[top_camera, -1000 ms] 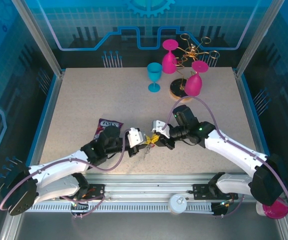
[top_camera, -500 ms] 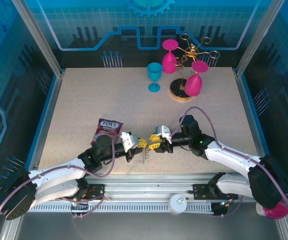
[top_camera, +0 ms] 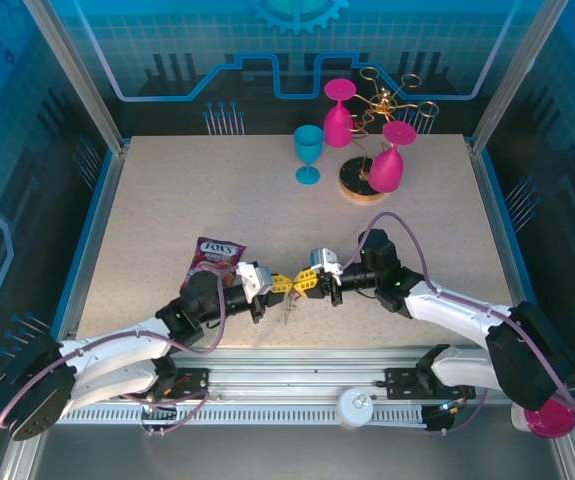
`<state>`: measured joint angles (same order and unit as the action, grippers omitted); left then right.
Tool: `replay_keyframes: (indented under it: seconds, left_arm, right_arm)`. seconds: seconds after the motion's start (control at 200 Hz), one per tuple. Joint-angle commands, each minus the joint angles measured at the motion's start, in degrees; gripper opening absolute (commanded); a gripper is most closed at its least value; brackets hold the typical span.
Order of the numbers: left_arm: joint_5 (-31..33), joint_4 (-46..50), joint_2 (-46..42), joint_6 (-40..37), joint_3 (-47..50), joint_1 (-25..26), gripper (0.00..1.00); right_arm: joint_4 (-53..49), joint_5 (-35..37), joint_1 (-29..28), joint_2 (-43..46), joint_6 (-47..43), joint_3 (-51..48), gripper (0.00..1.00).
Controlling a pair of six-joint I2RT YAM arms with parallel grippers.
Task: Put the keys on the keyring
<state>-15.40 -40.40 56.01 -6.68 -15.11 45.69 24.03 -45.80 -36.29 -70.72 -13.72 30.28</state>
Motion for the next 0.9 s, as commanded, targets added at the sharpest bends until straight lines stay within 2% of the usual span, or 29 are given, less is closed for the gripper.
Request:
replay_keyframes:
  seconds: [0.0, 0.115, 0.2, 0.25, 0.405, 0.54, 0.896]
  left_arm:
    - [-1.97, -5.5, 1.17, 1.79, 0.98, 0.01, 0.0]
    - [-0.52, -6.55, 2.25, 2.28, 1.57, -0.06, 0.0]
    - [0.92, -5.55, 1.86, 2.13, 1.77, -0.13, 0.18]
    - [1.48, -3.09, 1.19, 1.15, 1.3, -0.12, 0.22]
    - [0.95, 9.03, -0.69, -3.99, -1.96, -0.16, 0.22]
    - [0.72, 16.6, -1.25, -7.57, -4.52, -0.16, 0.17]
    - [0.88, 21.88, -0.38, -9.9, -7.86, -0.16, 0.12]
  right_arm:
    - [4.22, -2.42, -0.17, -1.08, 1.16, -0.31, 0.0]
    - [3.55, -1.87, -0.09, -1.48, 1.91, 0.08, 0.0]
    - [-1.63, -0.5, 0.0, -1.03, 0.56, 1.4, 0.0]
    - [-5.66, 0.35, -0.01, -0.65, -0.88, 2.64, 0.0]
    - [-15.59, 2.1, -0.09, 0.14, -5.44, 5.24, 0.0]
    - [-20.76, 3.04, -0.39, 0.37, -7.93, 7.29, 0.0]
    - [-37.35, 10.36, -4.98, -0.2, -17.58, 15.47, 0.0]
